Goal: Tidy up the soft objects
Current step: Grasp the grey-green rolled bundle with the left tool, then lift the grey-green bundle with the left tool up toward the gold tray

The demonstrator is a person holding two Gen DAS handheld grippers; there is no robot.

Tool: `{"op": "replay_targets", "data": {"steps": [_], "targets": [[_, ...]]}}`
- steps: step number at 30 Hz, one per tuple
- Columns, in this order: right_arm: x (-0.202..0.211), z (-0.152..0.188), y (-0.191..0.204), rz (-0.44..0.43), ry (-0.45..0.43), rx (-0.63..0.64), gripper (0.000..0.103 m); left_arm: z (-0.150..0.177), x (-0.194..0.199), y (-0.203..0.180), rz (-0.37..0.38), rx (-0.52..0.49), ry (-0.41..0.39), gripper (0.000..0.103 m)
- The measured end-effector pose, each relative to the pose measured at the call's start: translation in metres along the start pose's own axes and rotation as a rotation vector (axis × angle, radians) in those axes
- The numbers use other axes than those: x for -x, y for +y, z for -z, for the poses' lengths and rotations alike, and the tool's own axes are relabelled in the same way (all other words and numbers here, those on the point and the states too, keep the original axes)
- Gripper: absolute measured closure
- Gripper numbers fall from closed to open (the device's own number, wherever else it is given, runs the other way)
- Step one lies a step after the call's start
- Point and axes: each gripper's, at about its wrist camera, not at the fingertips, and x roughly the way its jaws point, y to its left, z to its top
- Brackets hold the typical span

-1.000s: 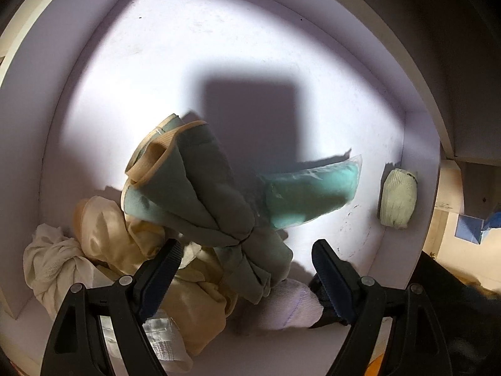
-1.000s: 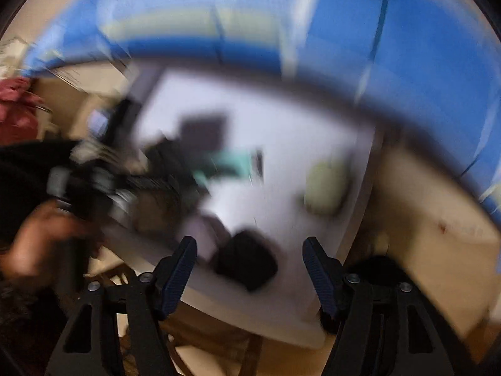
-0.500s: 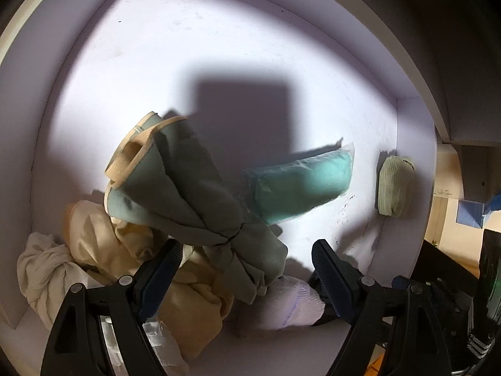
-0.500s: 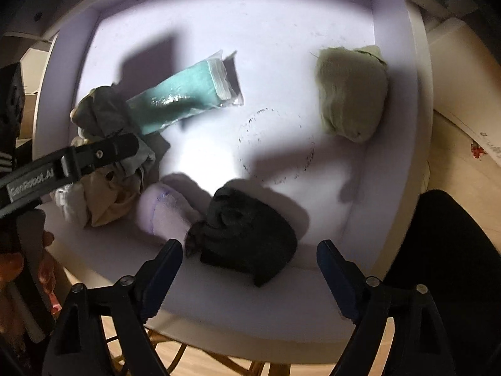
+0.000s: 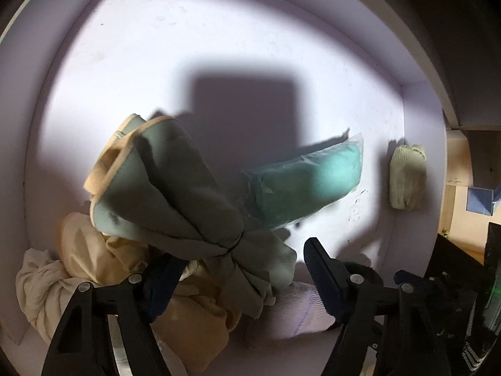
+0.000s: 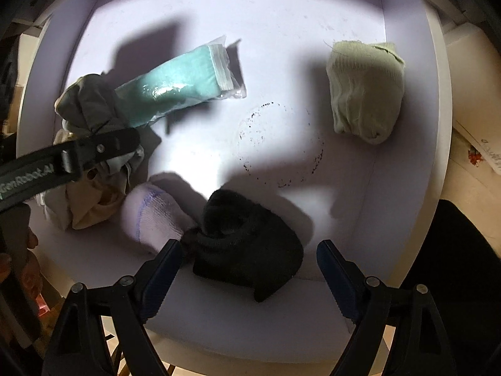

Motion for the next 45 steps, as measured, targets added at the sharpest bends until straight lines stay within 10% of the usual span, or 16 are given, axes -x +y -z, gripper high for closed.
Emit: {"op": "replay_targets", "data": {"steps": [18,45], "targets": [[-0.002,-0.006,-0.007,-0.022,0.010,-0.024,0.015,0.004,0.011,-0.016,-0.071,-0.100,-0.030,0.066],[0.014,-0.013,-0.010,-0.063,-0.019,-0.031,0.015,0.024,0.105,0.005,0.077,-0.040,-0.136,0.070]]}}
